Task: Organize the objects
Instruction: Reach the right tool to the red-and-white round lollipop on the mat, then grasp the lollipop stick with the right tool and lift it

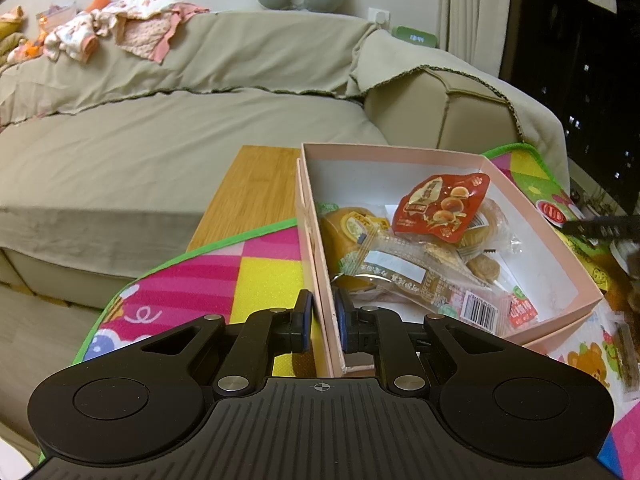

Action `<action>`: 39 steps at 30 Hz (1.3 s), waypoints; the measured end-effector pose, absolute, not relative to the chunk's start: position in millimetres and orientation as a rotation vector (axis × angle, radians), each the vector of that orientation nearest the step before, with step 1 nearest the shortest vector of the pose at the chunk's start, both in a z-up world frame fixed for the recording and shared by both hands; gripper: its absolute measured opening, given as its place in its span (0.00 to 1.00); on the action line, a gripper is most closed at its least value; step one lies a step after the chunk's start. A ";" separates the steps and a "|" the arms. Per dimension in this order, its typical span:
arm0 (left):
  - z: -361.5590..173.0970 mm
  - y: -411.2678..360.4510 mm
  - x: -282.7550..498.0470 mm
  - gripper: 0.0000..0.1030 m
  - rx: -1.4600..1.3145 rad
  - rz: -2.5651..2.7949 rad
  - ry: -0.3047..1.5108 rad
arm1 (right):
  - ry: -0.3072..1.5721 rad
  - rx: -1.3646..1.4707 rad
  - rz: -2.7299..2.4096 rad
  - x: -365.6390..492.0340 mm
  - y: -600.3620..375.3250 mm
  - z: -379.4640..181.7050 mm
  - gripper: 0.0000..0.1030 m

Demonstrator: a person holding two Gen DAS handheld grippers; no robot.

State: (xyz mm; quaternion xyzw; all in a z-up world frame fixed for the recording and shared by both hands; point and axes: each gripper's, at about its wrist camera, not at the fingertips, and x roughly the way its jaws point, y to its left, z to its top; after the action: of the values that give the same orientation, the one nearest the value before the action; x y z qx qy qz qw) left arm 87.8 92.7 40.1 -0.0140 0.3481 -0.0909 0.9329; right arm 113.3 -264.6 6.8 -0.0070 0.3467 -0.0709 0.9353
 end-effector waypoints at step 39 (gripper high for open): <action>40.7 97.0 84.3 0.15 -0.033 -0.190 0.709 | 0.880 0.400 -0.034 -43.5 -227.5 17.9 0.72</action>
State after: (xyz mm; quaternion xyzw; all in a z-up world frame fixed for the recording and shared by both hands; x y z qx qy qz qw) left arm 84.3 97.0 40.7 -0.0163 0.3465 -0.0927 0.9333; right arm -43.5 -227.5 17.9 0.1924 0.4228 -0.0164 0.8854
